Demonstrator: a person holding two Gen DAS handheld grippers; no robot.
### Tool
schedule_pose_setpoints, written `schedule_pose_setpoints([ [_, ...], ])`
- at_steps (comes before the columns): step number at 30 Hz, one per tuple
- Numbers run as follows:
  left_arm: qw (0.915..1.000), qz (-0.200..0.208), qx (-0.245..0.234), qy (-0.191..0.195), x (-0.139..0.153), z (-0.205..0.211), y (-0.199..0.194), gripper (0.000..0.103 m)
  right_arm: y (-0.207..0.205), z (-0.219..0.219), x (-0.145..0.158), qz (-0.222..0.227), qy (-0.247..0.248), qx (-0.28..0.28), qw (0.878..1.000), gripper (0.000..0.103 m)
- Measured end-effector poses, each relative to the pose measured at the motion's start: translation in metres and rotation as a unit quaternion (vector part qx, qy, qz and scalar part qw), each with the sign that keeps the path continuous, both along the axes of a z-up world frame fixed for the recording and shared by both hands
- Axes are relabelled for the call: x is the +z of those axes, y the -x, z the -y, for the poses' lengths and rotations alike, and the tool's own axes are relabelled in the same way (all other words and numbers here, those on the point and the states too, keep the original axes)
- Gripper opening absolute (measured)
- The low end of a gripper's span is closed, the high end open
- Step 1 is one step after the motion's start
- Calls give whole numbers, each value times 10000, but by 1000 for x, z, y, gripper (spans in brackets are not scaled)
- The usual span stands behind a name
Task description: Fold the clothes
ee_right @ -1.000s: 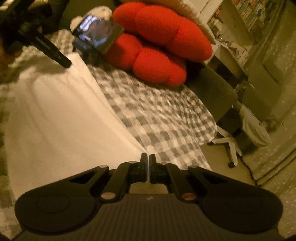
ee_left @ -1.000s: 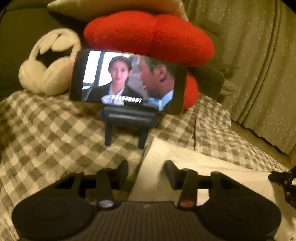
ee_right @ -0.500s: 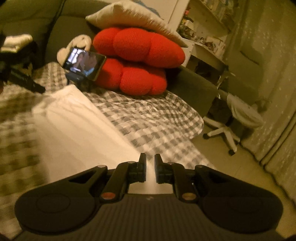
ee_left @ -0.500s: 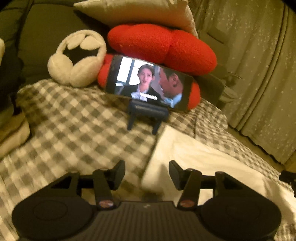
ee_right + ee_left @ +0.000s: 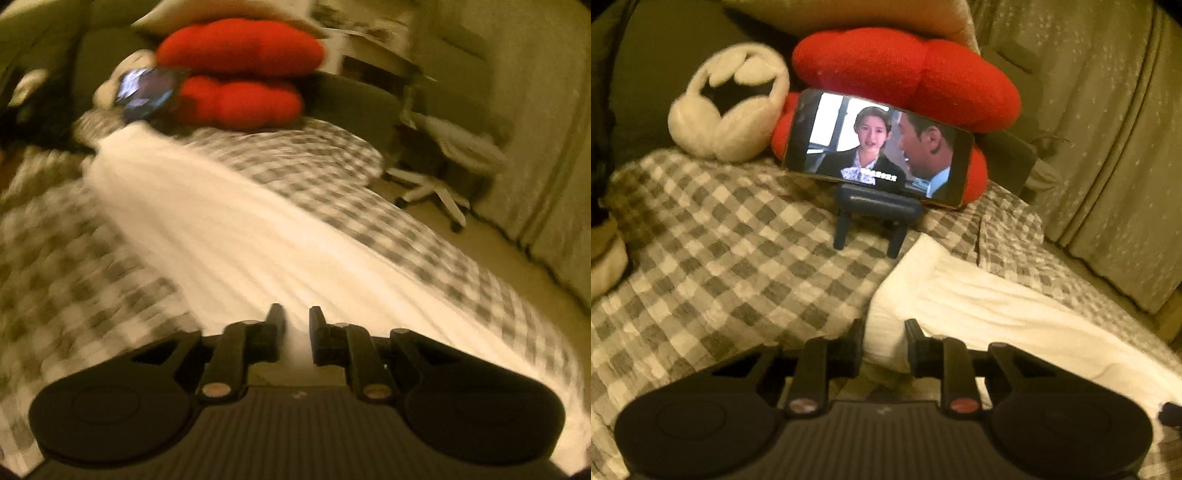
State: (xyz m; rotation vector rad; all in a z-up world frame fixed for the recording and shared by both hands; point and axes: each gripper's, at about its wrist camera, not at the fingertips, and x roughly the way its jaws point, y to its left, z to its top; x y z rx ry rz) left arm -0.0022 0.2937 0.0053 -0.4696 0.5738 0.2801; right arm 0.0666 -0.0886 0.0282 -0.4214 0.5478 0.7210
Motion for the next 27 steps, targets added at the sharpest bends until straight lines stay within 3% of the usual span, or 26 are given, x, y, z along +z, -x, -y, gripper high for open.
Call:
schedule_pose_setpoints([
  [3,9998,-69,4,195,-1,-8,3,30,-2,8,1,21,-129,-306,9994,16],
  [4,9997,-72,36,229,-1,-11,6,36,0,13,3,33,-206,-386,9990,17],
  [8,9999,12,159,-27,9,-5,17,40,16,34,12,-247,-700,-433,9963,27],
  [11,9997,21,125,-220,14,6,24,37,37,36,9,-686,-835,128,9941,27],
  [15,9990,48,80,-446,20,21,32,37,47,21,-4,-1037,-805,431,9904,31],
  [18,9987,114,-178,-464,18,36,30,36,45,7,-8,-910,-844,458,9912,39],
  [27,9946,90,-827,-614,15,70,1,38,25,-33,-9,-253,-497,601,9966,40],
])
